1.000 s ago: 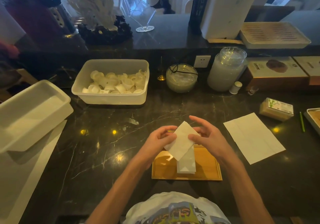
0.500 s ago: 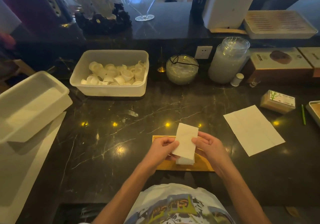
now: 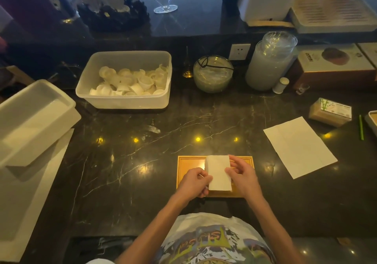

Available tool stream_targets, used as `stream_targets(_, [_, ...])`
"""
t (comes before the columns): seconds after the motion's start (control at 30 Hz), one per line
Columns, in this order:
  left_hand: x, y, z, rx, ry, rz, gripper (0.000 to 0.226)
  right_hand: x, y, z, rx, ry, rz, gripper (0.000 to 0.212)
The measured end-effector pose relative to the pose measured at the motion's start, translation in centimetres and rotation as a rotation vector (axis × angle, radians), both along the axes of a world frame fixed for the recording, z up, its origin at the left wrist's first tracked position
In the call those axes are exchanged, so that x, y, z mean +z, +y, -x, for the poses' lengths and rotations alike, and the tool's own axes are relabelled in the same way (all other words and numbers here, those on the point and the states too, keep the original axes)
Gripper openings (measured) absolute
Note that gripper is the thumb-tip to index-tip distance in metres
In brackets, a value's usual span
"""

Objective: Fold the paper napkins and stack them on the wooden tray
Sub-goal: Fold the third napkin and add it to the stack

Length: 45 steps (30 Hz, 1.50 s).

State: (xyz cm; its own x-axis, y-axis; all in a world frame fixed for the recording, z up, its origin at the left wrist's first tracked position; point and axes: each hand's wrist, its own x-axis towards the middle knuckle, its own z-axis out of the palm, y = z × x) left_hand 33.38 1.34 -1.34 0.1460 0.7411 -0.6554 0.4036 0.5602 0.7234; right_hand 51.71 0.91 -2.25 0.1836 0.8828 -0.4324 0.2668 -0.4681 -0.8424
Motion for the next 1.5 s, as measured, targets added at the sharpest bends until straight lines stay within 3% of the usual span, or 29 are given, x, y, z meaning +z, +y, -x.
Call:
stream_targets(0.23, [-0.7, 0.3, -0.6, -0.117, 0.271, -0.116, 0.022, -1.9, 0.2, 0.6, 0.034, -0.118, 0.027, 0.042])
stream_targets(0.43, [-1.2, 0.2, -0.7, -0.112, 0.308, -0.15, 0.022, -1.9, -0.5, -0.1, -0.027, -0.031, 0.018, 0.039])
stream_targets(0.57, [-1.3, 0.0, -1.0, -0.081, 0.366, -0.181, 0.029, -1.5, -1.2, 0.1, 0.028, 0.082, 0.097, 0.053])
stream_targets(0.63, [-1.4, -0.2, -1.2, -0.013, 0.298, -0.162, 0.044, -1.4, -1.6, 0.4, 0.003, 0.237, 0.174, 0.059])
stream_targets(0.73, [-1.8, -0.6, -1.5, 0.035, 0.044, -0.036, 0.06, -2.0, -1.9, 0.9, -0.016, 0.403, 0.266, 0.062])
stream_targets(0.87, [-1.8, -1.1, -2.4, 0.056, -0.242, 0.096, 0.045, -2.2, -1.9, 1.7, -0.039, 0.516, 0.297, 0.058])
stream_targets(1.1, [-2.0, -1.5, -2.7, 0.019, -0.282, 0.073, 0.05, -1.5, -1.9, 1.8, -0.017, 0.513, 0.324, 0.068])
stream_targets(1.2, [-1.7, -1.5, -2.6, 0.032, -0.232, 0.026, 0.048, -0.8, -2.3, 1.7, 0.05, 0.402, 0.237, 0.062])
stream_targets(1.33, [-1.7, -1.3, -1.5, -0.061, -0.016, -0.204, 0.067, -0.9, -2.3, 0.3, 0.214, -0.005, 0.0, 0.06])
stream_targets(1.5, [-2.5, -0.8, 1.0, -0.263, 0.153, -0.299, 0.059, -1.2, -2.1, -1.2, 0.291, -0.148, -0.011, 0.05])
